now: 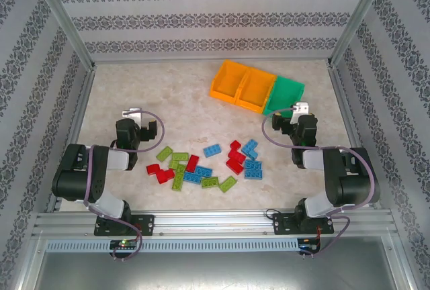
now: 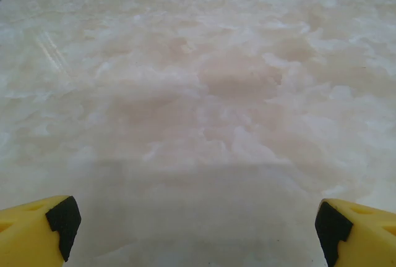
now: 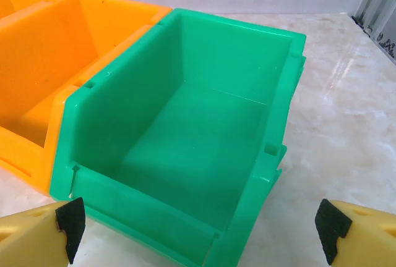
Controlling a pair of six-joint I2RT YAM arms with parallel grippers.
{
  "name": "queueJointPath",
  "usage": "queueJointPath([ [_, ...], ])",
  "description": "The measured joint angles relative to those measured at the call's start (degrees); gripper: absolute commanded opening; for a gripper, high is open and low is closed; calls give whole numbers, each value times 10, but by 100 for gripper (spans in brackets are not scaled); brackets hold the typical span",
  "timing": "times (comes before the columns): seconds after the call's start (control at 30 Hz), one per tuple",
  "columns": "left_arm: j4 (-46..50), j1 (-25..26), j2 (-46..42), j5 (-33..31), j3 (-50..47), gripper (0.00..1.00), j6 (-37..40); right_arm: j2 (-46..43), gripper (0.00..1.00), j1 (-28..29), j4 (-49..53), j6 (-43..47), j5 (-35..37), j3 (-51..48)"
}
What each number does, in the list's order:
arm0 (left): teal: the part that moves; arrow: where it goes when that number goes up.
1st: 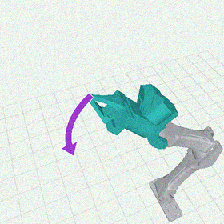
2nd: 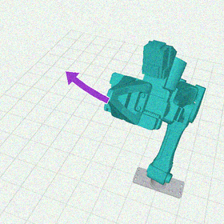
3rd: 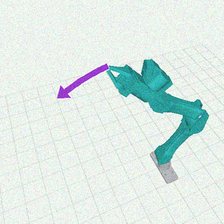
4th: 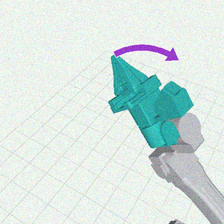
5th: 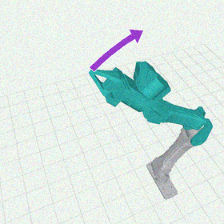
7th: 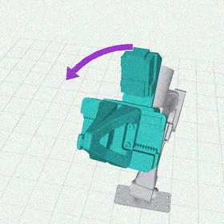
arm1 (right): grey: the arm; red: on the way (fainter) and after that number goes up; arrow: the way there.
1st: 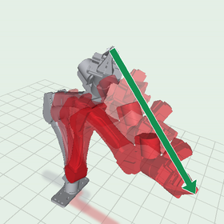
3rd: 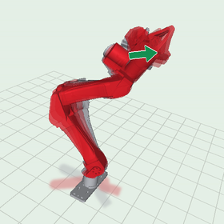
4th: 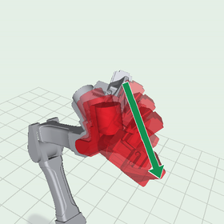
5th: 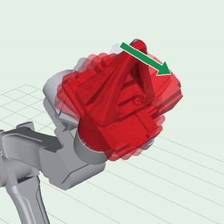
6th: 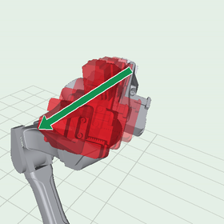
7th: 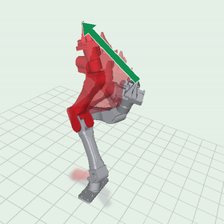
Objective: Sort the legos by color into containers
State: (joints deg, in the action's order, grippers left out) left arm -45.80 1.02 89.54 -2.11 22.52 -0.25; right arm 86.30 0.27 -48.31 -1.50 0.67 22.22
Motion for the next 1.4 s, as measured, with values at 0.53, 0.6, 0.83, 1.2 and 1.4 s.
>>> queueJointPath([
  [0.53, 0, 0, 0, 0, 0, 99, 0, 0, 98, 0, 0, 0, 0, 0],
  [0.6, 0, 0, 0, 0, 0, 99, 0, 0, 98, 0, 0, 0, 0, 0],
  [0.83, 0, 0, 0, 0, 0, 99, 0, 0, 98, 0, 0, 0, 0, 0],
  [1.2, 150, 0, -40, -13, 69, 100, -17, -52, 97, 0, 155, -14, 7, 58],
  [1.4, 316, 6, -143, 28, 207, 100, -72, -96, 89, -3, 402, -59, 34, 244],
])
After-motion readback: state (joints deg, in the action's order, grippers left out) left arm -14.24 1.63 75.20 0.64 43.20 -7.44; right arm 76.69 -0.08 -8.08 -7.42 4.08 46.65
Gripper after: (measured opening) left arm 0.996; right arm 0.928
